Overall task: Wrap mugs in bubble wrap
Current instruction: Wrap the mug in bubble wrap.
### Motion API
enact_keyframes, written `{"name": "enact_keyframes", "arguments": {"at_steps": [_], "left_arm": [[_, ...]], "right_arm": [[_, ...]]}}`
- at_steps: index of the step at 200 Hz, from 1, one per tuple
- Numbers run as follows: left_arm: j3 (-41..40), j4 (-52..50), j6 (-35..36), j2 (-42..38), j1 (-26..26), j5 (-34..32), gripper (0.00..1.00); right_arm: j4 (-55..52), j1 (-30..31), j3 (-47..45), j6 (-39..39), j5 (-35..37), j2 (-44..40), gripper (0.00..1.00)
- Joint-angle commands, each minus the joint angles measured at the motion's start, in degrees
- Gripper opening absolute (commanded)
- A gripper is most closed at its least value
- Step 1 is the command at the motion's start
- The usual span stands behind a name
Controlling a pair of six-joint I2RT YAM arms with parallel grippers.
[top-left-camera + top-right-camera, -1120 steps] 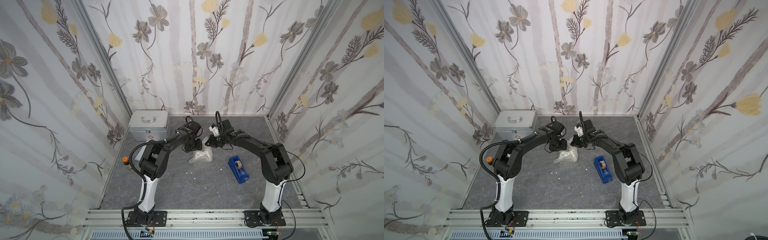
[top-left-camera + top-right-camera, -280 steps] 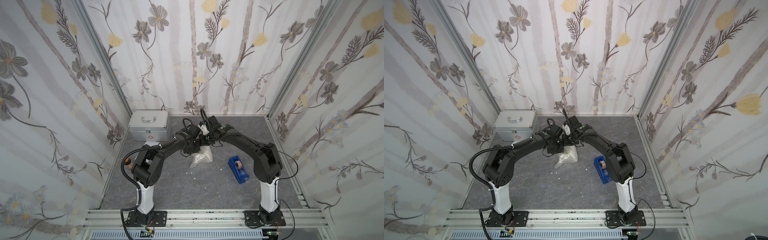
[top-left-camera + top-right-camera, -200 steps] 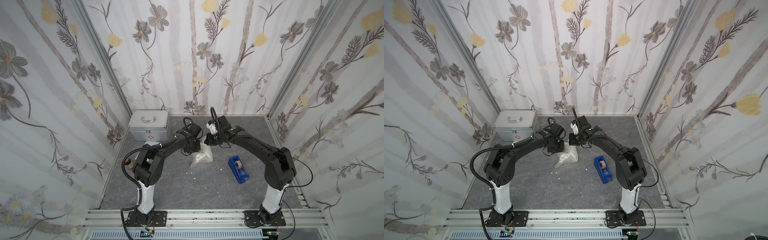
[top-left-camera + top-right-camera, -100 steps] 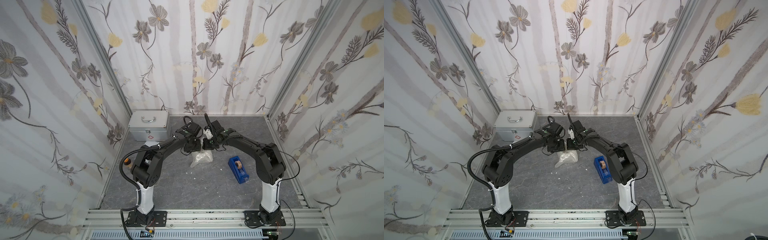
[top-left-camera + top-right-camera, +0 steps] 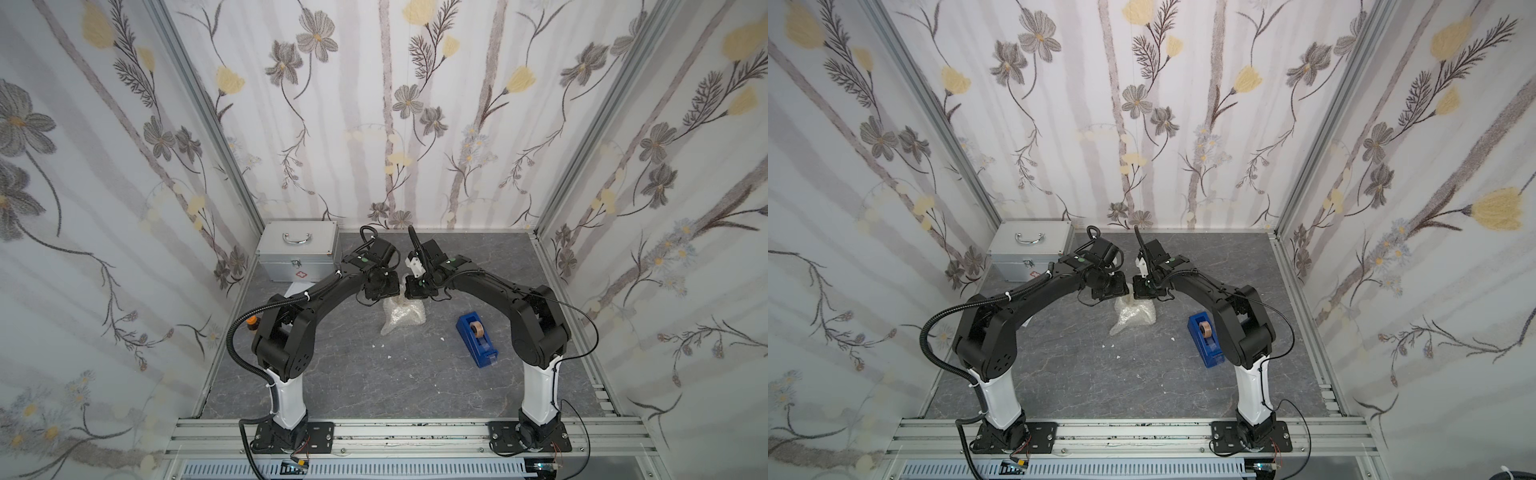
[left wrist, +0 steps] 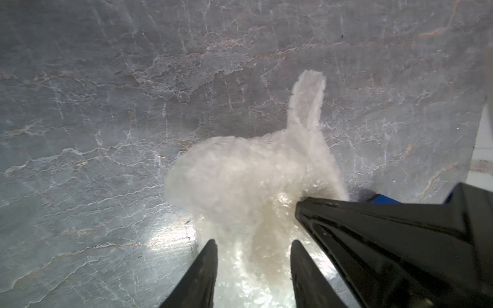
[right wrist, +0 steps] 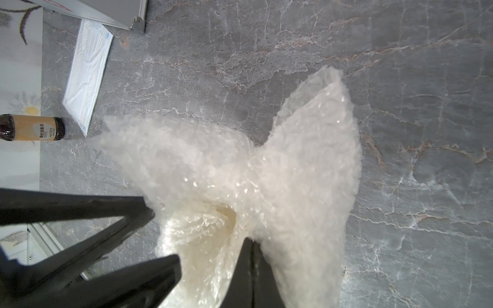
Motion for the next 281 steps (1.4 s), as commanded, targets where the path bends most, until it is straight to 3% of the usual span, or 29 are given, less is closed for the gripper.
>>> {"name": "enact_keyframes", "arguments": {"at_steps": [1,39,67,135,220,233,281], "left_arm": [[1.62,-1.84,0.98,-0.02,-0.47,0.04,0.41],[5.11,-2.74,1.92,3.17,-1.15,1.49,0.21],[8.18,-4.08,2.74,6.56,-1.57,1.87,0.15],[7.39,-0.7,1.62,10.02,-1.39,3.36,0.13],[5.96,-0.6,1.76,9.53,-1.26,2.23,0.13],[5.88,-0.71,1.81,9.52,-1.28,2.22,0.13],[5.75,-0.82,1.97,9.72,-1.28,2.27,0.13]], "right_arm": [[0.33,0.2,0.44,-0.13,-0.11,0.01,0.0],[1.28,0.2,0.0,0.31,-1.09,-0.26,0.0],[2.46,0.12,-0.64,0.97,-2.59,-0.75,0.0],[9.97,-1.11,-5.01,5.37,-9.7,-5.62,0.0],[11.03,-4.55,-13.75,5.95,-2.91,-15.19,0.03],[12.14,-5.28,-17.14,6.01,-1.39,-18.44,0.08],[11.39,-7.74,-29.66,7.36,14.23,-32.33,0.59]]}}
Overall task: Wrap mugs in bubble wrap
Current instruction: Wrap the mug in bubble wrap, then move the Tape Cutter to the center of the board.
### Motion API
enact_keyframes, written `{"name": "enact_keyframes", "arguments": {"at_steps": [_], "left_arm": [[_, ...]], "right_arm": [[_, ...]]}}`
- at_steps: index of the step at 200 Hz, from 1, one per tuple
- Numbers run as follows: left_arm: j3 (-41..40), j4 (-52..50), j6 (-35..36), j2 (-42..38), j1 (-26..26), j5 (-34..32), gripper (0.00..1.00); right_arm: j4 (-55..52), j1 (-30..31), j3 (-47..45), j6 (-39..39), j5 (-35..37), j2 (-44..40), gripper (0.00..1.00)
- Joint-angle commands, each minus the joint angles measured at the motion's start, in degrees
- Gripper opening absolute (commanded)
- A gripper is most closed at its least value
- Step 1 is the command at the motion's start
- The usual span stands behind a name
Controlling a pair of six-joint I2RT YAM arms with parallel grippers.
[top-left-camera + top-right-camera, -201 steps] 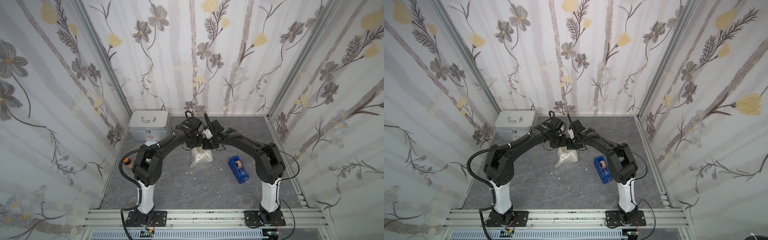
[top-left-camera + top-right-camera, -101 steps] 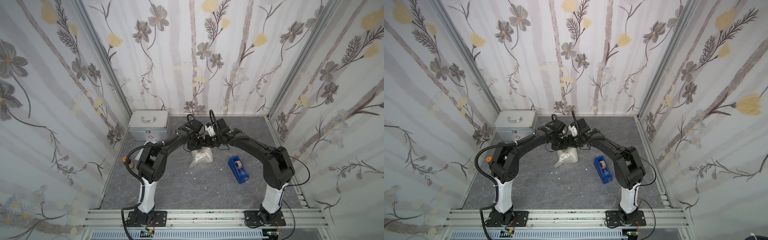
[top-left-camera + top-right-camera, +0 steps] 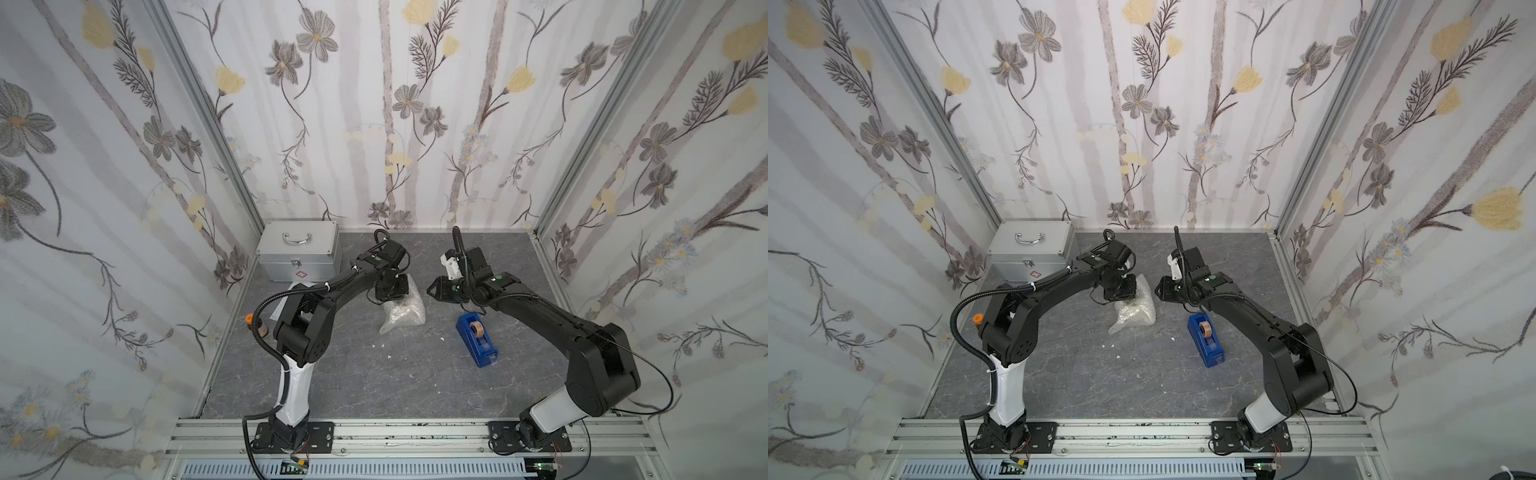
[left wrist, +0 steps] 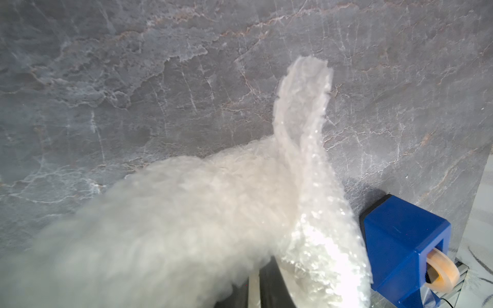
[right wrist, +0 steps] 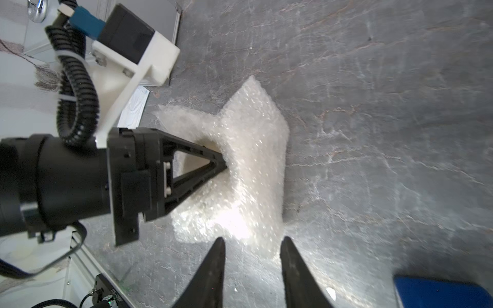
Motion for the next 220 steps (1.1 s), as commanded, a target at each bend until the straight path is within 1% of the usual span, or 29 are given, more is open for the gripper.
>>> {"name": "enact_keyframes", "arguments": {"at_steps": [1,6,18,34,42,53,65,70,93,117,138,161,167,179,194,204,213,220], "left_arm": [[-0.22,-0.54,0.18,0.03,0.08,-0.83,0.13],[-0.29,-0.5,0.21,-0.03,0.07,-0.78,0.13],[-0.38,-0.41,0.22,0.08,0.18,-0.68,0.13],[-0.36,-0.41,0.3,0.16,0.16,-0.69,0.13],[-0.53,-0.33,0.38,0.22,0.14,-0.77,0.13],[-0.64,-0.26,0.4,0.23,0.1,-0.79,0.13],[-0.82,-0.2,0.4,0.23,0.17,-0.68,0.13],[-0.9,-0.14,0.42,0.22,0.19,-0.69,0.13],[-1.17,-0.03,0.57,0.15,0.21,-0.65,0.13],[-1.41,0.07,0.6,0.1,0.16,-0.63,0.13],[-1.52,0.21,0.59,0.05,0.24,-0.52,0.13],[-1.67,0.35,0.59,0.01,0.29,-0.33,0.13],[-1.67,0.38,0.59,0.05,0.25,-0.35,0.13],[-1.73,0.38,0.58,-0.06,0.25,-0.39,0.13],[-1.78,0.38,0.62,-0.13,0.38,-0.37,0.13],[-1.79,0.39,0.58,-0.12,0.38,-0.37,0.13],[-1.86,0.38,0.64,-0.22,0.34,-0.39,0.13],[-1.87,0.3,0.69,-0.27,0.35,-0.45,0.13]], "right_arm": [[0.94,-0.91,-4.13,1.13,11.71,-5.3,0.6],[-0.01,-1.14,-4.8,0.91,13.12,-6.31,0.67],[-2.67,-1.66,-5.78,0.06,15.97,-6.87,0.75],[-4.23,-2.07,-7.36,-0.78,18.1,-6.93,0.89],[-4.89,-2.24,-7.84,-1.17,18.29,-6.44,0.94],[-5.93,-2.42,-7.8,-1.96,18.18,-5.38,0.99],[-7.35,-2.46,-7.31,-2.36,18.65,-4.62,1.0],[-8.27,-2.45,-6.96,-2.54,19.3,-2.45,1.0],[-10.9,-2.61,-6.69,-3.56,20.72,0.05,1.0],[-12.11,-2.96,-7.44,-4.26,19.49,2.11,0.99],[-11.89,-3.07,-8.48,-4.65,17.64,2.52,0.95],[-11.92,-3.13,-8.73,-5.12,16.18,3.34,0.86],[-11.98,-3.06,-8.65,-5.2,16.18,3.73,0.8],[-11.94,-3.1,-8.02,-5.41,16.18,4.63,0.63],[-11.77,-3.25,-6.39,-6.05,16.33,6.17,0.5],[-11.84,-3.23,-4.51,-6.72,16.93,7.42,0.36],[-11.32,-3.25,-2.86,-7.4,17.32,8.27,0.32],[-11.21,-3.22,-1.06,-8.16,17.33,9.17,0.31]]}}
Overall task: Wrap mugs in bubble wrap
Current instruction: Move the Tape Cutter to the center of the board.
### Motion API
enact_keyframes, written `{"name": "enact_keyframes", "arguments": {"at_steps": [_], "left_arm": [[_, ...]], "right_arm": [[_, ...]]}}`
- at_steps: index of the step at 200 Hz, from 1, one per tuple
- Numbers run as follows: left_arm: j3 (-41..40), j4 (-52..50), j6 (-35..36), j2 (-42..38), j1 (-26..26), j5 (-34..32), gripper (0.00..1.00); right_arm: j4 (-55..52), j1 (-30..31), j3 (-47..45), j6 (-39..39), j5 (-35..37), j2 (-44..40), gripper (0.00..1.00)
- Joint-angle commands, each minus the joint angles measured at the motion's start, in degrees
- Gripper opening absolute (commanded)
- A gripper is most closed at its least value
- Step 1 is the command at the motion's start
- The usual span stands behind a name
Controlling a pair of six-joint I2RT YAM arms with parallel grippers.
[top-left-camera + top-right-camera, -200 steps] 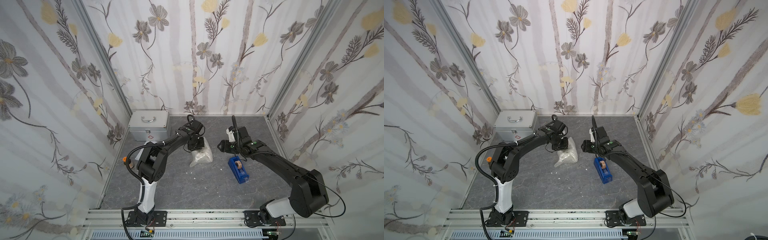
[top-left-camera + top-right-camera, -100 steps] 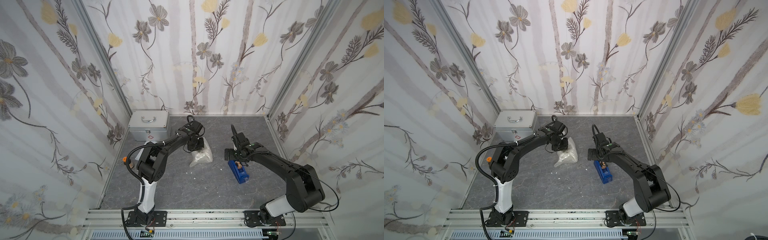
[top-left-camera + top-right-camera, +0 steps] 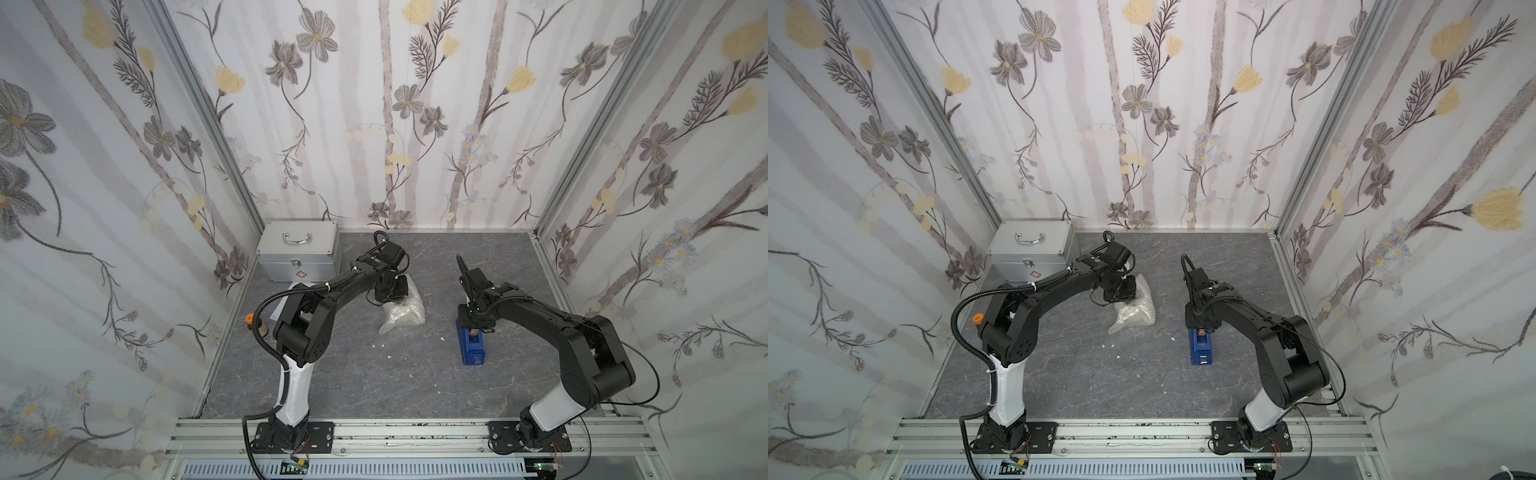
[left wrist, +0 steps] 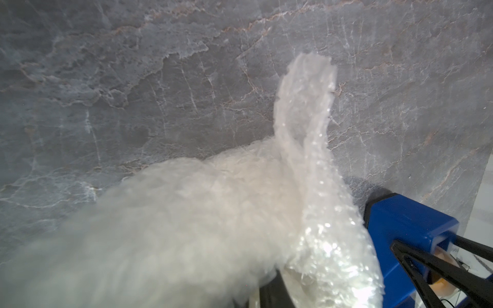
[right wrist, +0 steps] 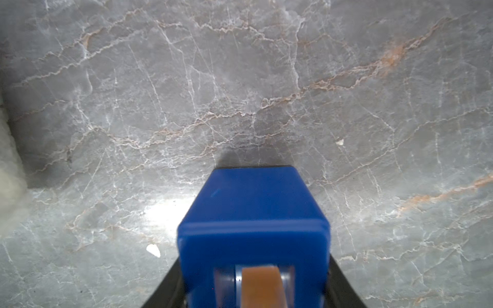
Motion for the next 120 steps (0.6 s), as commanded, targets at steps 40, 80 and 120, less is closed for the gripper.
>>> {"name": "enact_keyframes", "arguments": {"at_steps": [40,80,120], "left_arm": [[-0.76,-1.28,0.64,-0.47,0.21,-1.01,0.13],[-1.28,-0.93,0.31,-0.4,0.16,-1.1,0.13],[-1.37,-0.84,0.22,-0.33,0.16,-1.18,0.13]], "right_arm": [[3.88,0.16,17.17,-11.42,-2.47,12.01,0.28],[-2.46,1.17,32.21,-23.67,4.22,22.95,0.43],[-4.13,-0.09,36.93,-22.9,6.04,23.71,0.87]]}}
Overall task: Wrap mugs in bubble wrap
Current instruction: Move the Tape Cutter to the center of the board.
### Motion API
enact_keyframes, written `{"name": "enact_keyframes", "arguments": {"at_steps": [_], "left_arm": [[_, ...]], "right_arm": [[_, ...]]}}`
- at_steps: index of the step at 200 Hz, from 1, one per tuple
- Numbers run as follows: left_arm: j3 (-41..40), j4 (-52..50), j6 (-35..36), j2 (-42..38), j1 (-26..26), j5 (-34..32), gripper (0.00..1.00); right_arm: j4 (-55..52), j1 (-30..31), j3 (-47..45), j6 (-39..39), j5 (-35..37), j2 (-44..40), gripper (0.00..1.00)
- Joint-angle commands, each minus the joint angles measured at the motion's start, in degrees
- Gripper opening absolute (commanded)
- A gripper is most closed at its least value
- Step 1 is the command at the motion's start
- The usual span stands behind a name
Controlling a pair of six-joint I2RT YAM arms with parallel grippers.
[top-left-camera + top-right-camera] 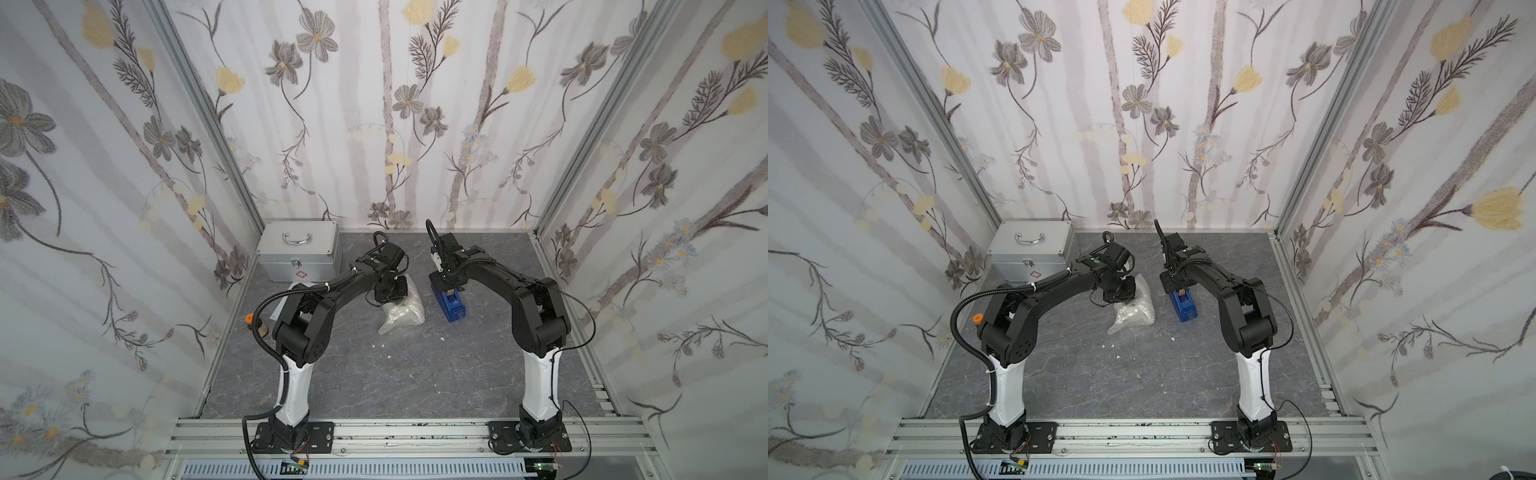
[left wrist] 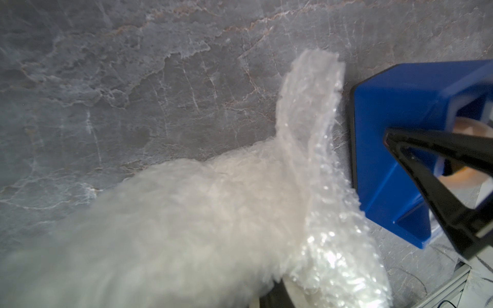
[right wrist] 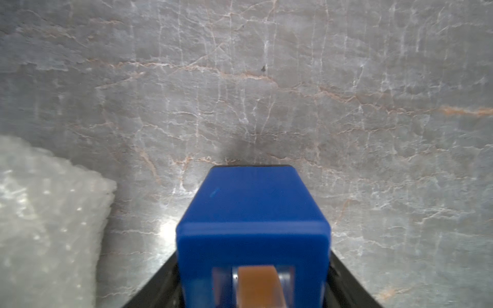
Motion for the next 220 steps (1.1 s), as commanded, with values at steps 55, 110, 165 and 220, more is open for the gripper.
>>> {"name": "enact_keyframes", "arguments": {"at_steps": [55,110,165,220], "left_arm": [[-0.28,-1.84,0.06,-0.3,0.08,-1.14,0.13],[-0.08,-1.84,0.44,-0.2,0.12,-1.01,0.13],[-0.71,-1.48,0.24,-0.81,0.12,-0.86,0.13],[0.07,-1.75,0.3,-0.59,0.07,-0.5,0.13]], "right_arm": [[13.21,-6.06,-20.16,16.34,-13.2,-23.46,1.0],[39.48,-12.29,-50.83,32.88,-33.13,-43.99,1.0],[57.73,-17.9,-66.47,45.11,-44.28,-43.72,0.98],[96.52,-18.22,-77.11,66.63,-50.72,-34.12,1.0]]}}
